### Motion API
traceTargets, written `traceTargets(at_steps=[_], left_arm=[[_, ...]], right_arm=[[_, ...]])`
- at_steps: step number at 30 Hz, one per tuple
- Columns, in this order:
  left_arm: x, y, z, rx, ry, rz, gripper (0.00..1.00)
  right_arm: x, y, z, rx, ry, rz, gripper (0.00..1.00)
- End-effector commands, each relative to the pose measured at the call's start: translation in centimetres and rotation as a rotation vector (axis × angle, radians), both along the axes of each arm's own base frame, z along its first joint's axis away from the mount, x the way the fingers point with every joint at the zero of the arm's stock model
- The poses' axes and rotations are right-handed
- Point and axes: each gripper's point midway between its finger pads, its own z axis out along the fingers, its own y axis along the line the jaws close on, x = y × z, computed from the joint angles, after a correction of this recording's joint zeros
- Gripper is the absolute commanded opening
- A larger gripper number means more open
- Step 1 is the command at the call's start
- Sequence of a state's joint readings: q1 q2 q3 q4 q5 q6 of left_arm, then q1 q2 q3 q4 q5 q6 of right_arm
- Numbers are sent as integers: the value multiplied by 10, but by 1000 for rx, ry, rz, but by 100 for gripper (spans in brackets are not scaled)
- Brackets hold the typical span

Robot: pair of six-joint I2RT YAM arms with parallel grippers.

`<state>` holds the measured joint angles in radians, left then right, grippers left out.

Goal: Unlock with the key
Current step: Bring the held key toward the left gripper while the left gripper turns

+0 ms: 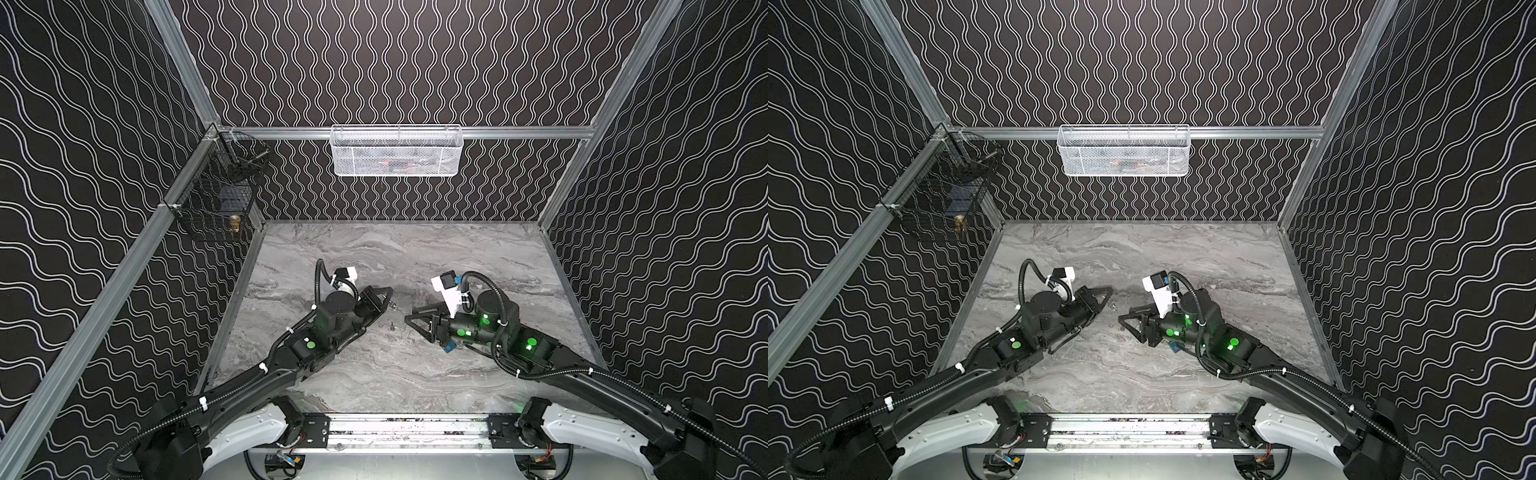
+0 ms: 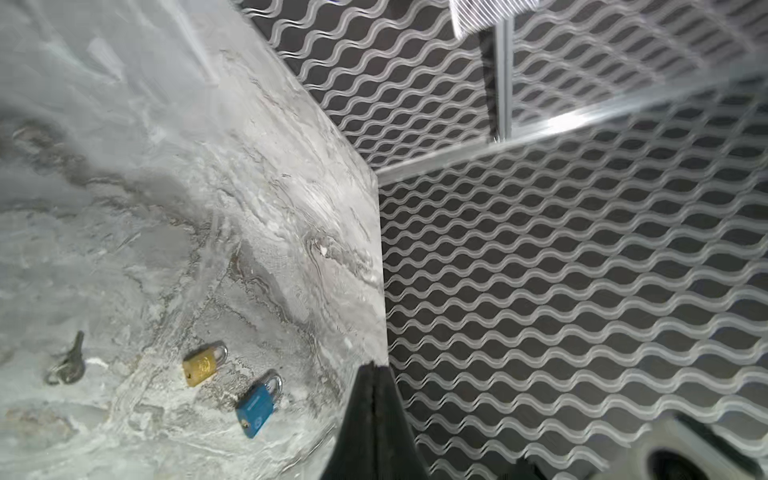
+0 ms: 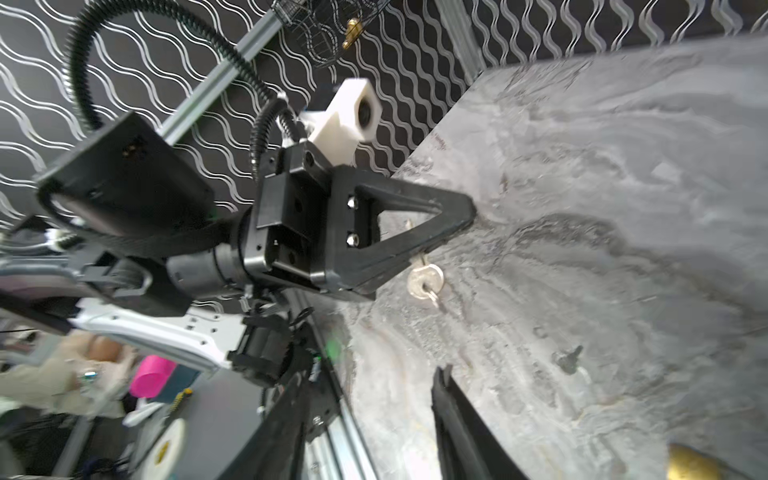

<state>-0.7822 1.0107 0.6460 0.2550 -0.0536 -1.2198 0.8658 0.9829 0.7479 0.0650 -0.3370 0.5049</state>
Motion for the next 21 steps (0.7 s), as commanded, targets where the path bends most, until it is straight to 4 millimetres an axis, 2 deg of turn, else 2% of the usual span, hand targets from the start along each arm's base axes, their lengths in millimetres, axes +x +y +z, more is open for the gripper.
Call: traceTargets(at_steps=[1, 5, 13, 16, 21], left_arm=[[-7, -14, 30, 60, -211, -117, 0], [-13, -27, 49, 90, -317, -206, 0], [-23, -42, 70, 38, -442, -292, 0], [-24, -48, 73, 41, -457, -325, 0], [-24, -51, 74, 22, -464, -337, 0]], right_arm=[[-13, 2, 6, 64, 109, 67, 50], [-3, -6, 15, 132, 136, 69, 51], [13, -22, 31, 225, 122, 89, 51], [10, -21, 36, 234, 100, 127, 51], [18, -21, 35, 229, 98, 113, 51]])
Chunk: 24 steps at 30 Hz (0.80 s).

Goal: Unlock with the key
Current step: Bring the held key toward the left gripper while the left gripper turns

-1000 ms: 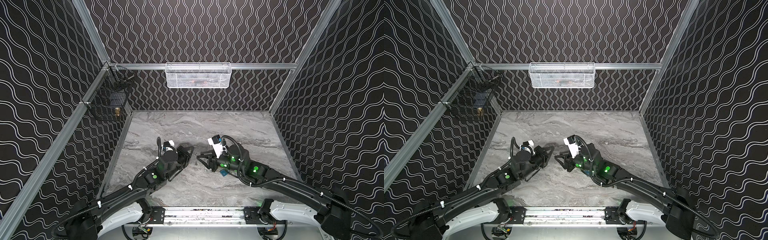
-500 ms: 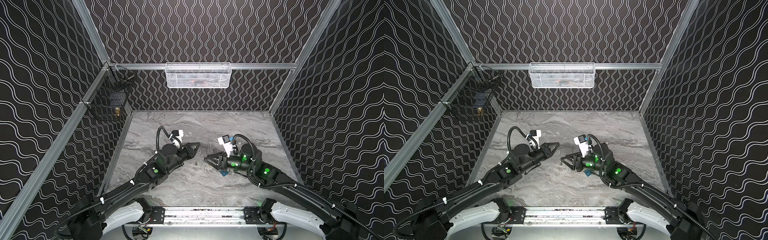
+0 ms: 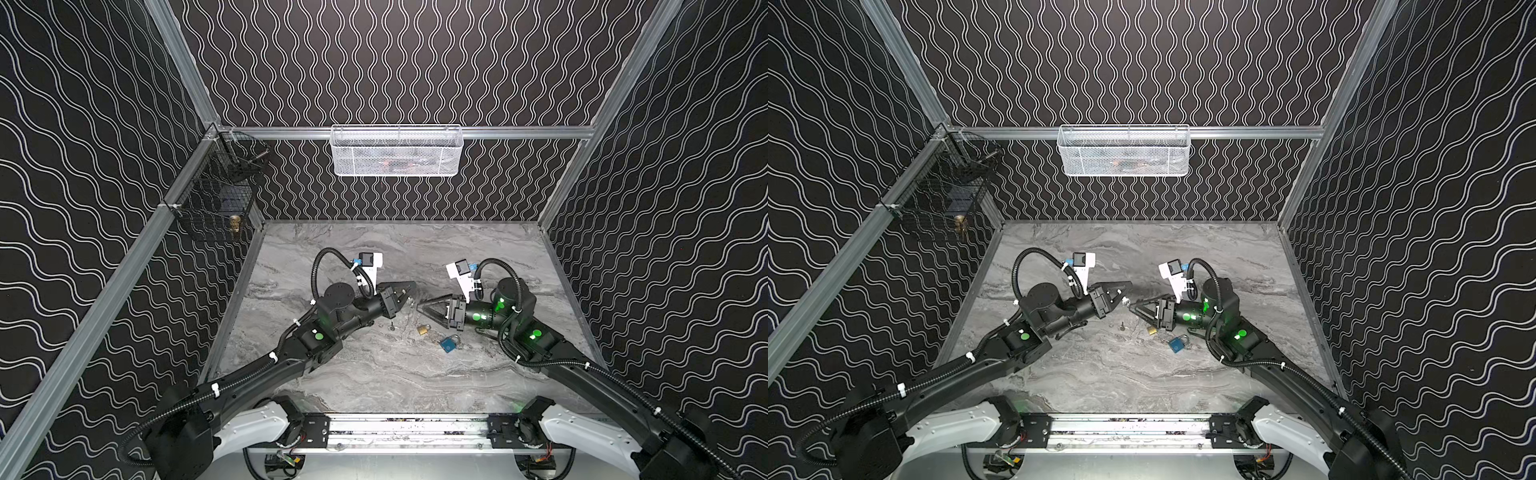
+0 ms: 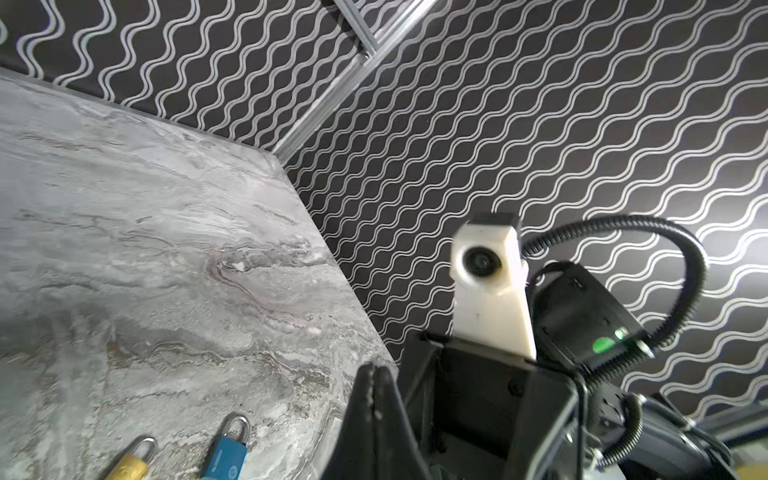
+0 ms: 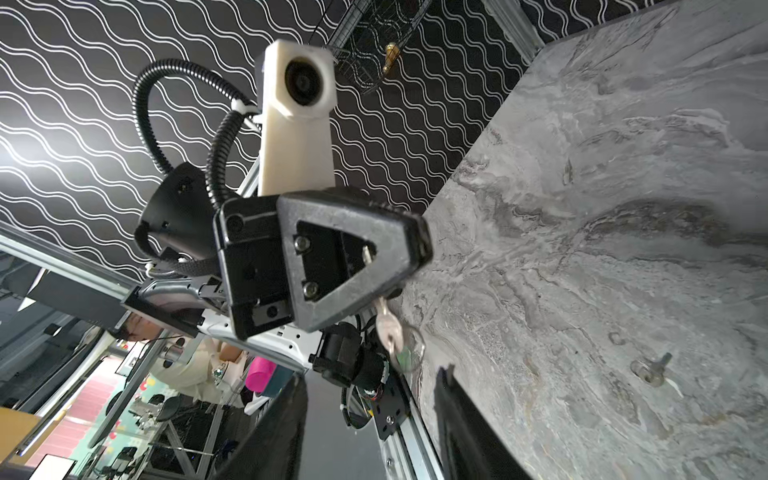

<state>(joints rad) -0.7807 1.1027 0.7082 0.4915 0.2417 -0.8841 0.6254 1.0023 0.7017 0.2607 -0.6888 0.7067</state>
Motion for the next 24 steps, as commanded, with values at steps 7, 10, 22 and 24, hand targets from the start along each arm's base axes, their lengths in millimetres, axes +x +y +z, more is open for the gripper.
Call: traceTargets(at_steps=[7, 10, 22, 24], left_arm=[[-7, -4, 26, -54, -103, -47, 0], [-7, -4, 27, -52, -108, -47, 0], [-6, -6, 31, -55, -128, -51, 0], [-6, -7, 33, -57, -131, -52, 0]], right_arm=[[1, 7, 20, 80, -53, 66, 47], [-1, 9, 20, 92, -53, 91, 44], [1, 15, 17, 112, -37, 118, 31], [2, 16, 14, 110, -30, 122, 29]])
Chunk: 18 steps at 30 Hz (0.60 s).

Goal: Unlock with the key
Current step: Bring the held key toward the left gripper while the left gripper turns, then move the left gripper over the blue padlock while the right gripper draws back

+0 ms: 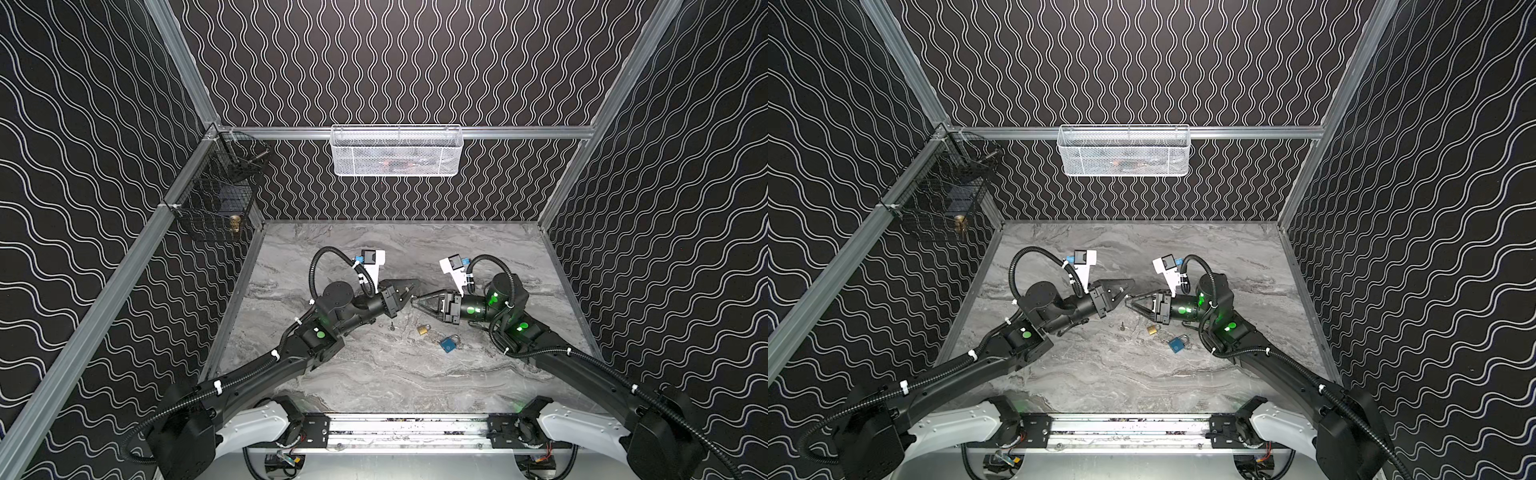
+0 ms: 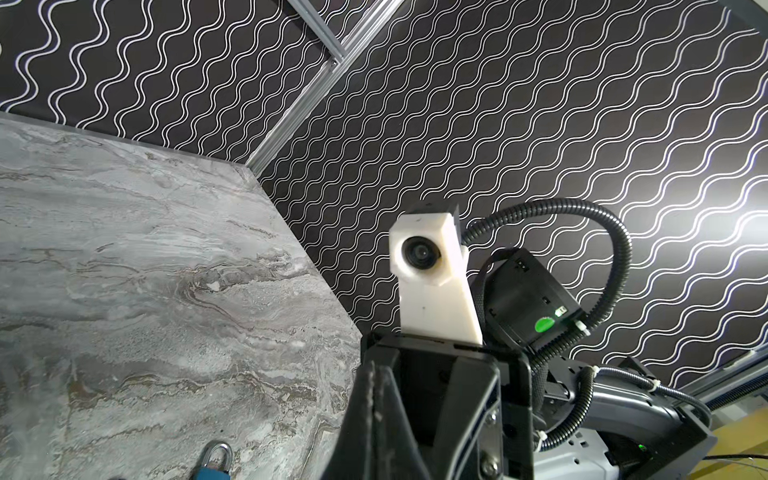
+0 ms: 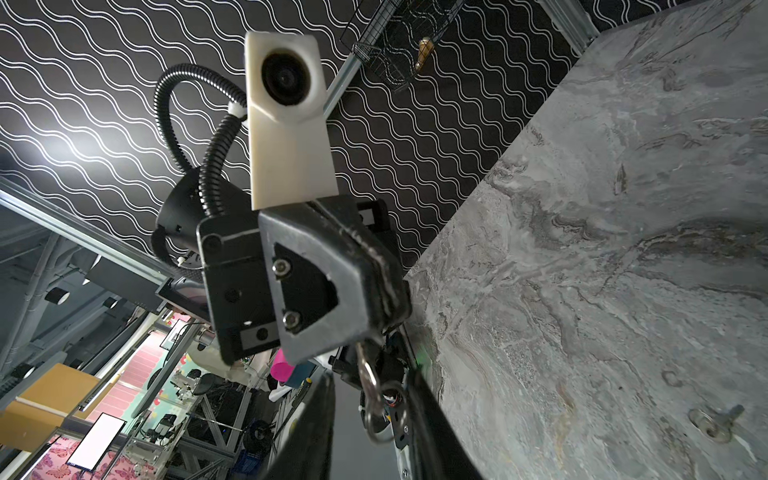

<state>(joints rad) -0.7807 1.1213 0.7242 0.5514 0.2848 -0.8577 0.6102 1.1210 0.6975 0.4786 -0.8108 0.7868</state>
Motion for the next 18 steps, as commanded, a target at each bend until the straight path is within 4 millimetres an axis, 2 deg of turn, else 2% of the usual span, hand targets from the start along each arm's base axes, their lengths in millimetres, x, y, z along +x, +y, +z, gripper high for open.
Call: traceTargets(at_steps=[1, 8, 18], left_arm=[[-2, -1, 19, -32, -68, -11, 0], [-1, -1, 20, -25, -72, -7, 0], [-1, -4, 20, -24, -76, -22, 0]], right_arm=[[-2, 2, 10, 37, -35, 19, 27], [0, 2, 8, 36, -35, 20, 23], [2, -4, 11, 56, -38, 14, 11]])
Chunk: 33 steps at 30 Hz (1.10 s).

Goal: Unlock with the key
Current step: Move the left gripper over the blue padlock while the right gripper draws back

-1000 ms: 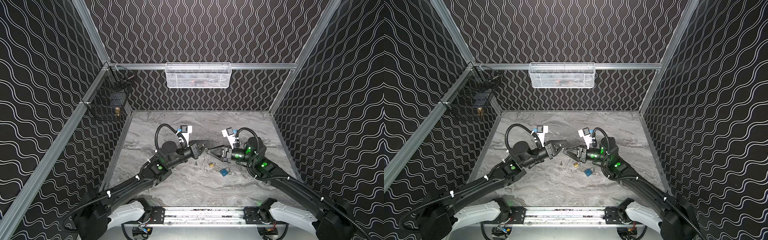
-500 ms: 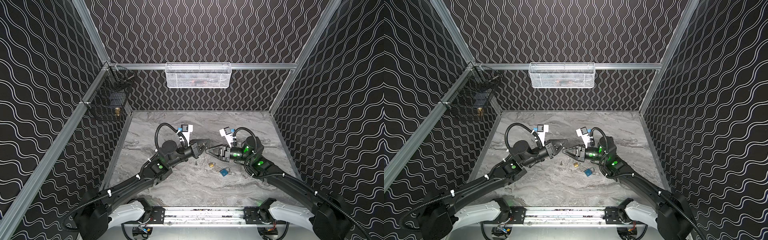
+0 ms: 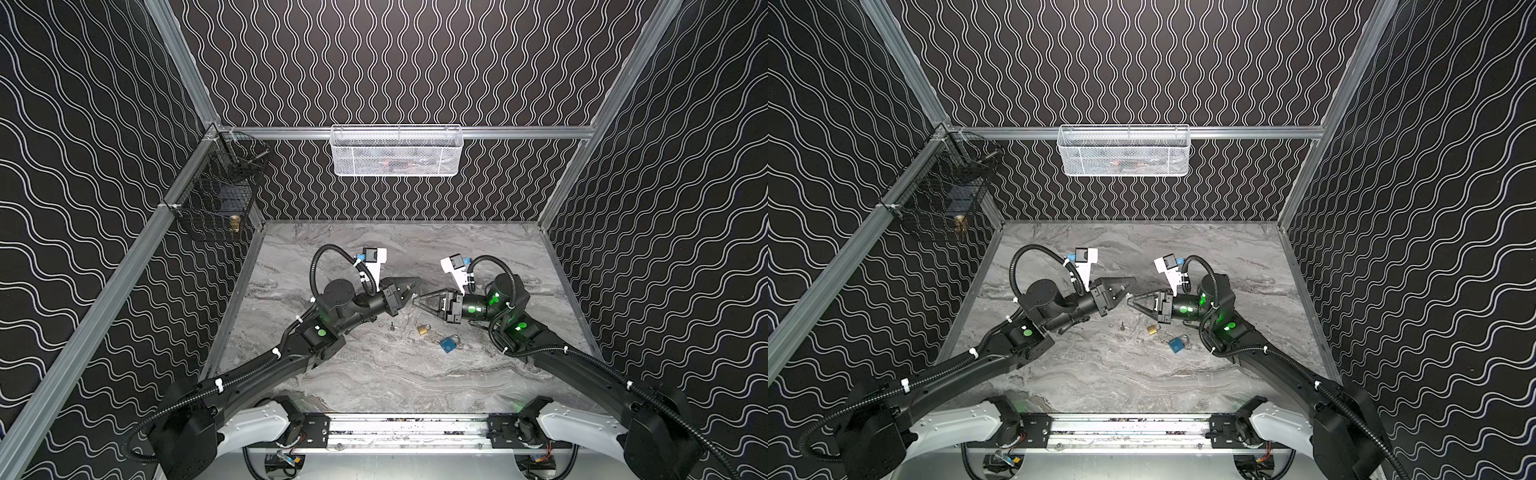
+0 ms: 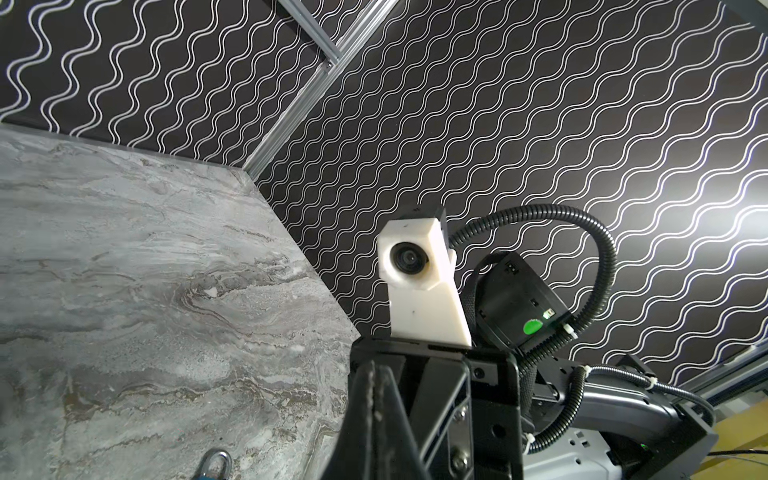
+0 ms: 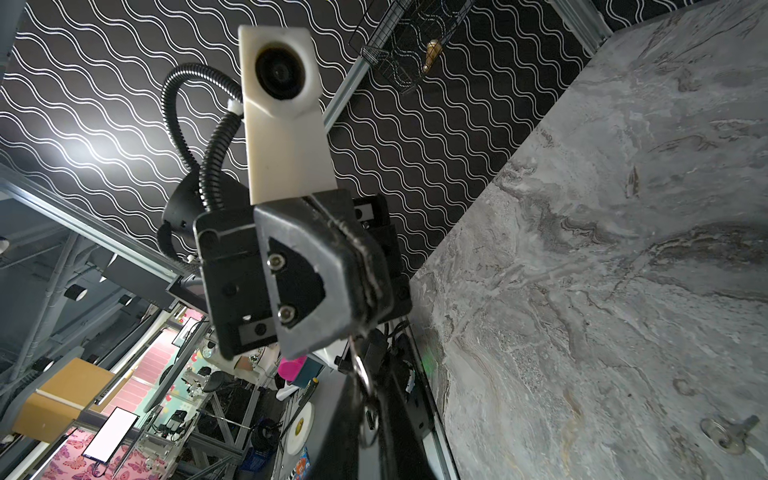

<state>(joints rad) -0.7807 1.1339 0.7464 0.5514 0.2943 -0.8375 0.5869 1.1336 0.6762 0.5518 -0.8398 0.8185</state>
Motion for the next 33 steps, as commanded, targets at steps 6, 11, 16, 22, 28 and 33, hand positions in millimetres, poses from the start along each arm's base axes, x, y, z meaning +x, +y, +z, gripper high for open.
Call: traceTargets(at_steps=[6, 11, 16, 22, 28, 33], left_arm=[[-2, -5, 14, -23, -53, -30, 0], [-2, -6, 15, -21, -57, -36, 0], [-3, -6, 23, -12, -72, -34, 0], [0, 4, 35, -9, -99, 22, 44], [7, 20, 23, 74, -37, 116, 59], [8, 30, -16, 241, 93, 171, 64]], right_arm=[[1, 0, 9, 28, -37, 15, 7], [4, -3, 14, 40, -39, 8, 0], [9, -4, 13, 35, -32, -3, 0], [11, -14, 12, 17, -19, -34, 0], [18, -36, -1, -89, 19, -155, 0], [32, -66, -19, -164, 88, -302, 0]])
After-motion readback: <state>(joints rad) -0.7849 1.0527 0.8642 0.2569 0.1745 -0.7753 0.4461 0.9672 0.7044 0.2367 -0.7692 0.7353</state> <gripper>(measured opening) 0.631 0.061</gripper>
